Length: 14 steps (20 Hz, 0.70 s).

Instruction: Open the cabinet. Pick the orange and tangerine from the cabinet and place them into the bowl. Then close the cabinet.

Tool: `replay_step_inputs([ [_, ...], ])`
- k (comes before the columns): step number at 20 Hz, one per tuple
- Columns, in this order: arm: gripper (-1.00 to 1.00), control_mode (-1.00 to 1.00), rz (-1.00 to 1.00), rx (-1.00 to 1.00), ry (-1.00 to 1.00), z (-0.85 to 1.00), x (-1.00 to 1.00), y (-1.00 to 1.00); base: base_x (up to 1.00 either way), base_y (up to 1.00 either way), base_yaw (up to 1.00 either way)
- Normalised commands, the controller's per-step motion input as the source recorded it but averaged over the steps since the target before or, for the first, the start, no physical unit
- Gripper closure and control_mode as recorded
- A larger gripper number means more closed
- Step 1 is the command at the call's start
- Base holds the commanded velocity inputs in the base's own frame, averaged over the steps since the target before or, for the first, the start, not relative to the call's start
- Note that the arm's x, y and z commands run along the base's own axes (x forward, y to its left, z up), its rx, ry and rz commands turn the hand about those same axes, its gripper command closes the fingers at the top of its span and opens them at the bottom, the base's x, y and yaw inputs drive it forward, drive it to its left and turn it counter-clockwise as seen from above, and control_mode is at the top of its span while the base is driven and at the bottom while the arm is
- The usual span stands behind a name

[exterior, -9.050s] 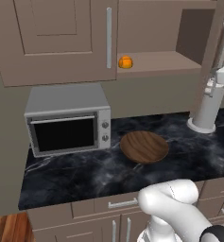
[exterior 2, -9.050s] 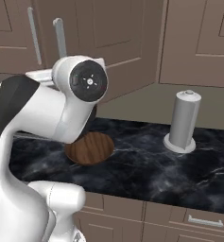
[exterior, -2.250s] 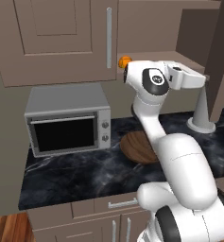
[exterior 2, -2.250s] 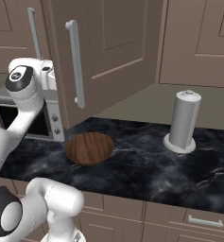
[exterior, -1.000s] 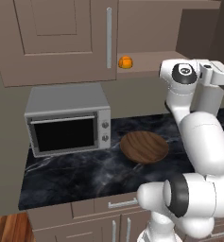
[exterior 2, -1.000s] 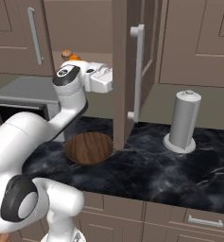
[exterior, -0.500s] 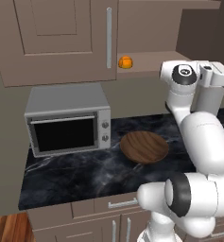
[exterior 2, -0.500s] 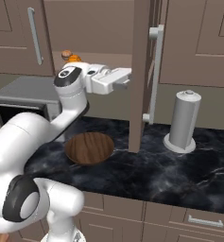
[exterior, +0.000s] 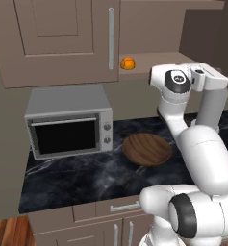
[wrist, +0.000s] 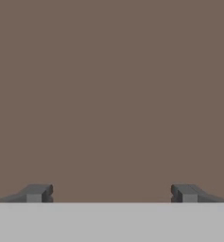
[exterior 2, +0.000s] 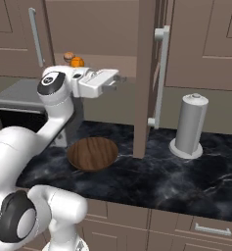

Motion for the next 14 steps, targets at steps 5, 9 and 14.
replay_step_inputs([
  [5,-1.0,-1.0,0.31,0.0,0.0,0.0,-0.01,0.35,0.0,0.0,0.0],
  [9,-1.0,-1.0,0.34,0.0,0.0,0.0,-0.04,0.41,0.0,0.0,0.0],
  [14,-1.0,-1.0,0.35,0.0,0.0,0.0,0.0,0.48,0.0,0.0,0.0],
])
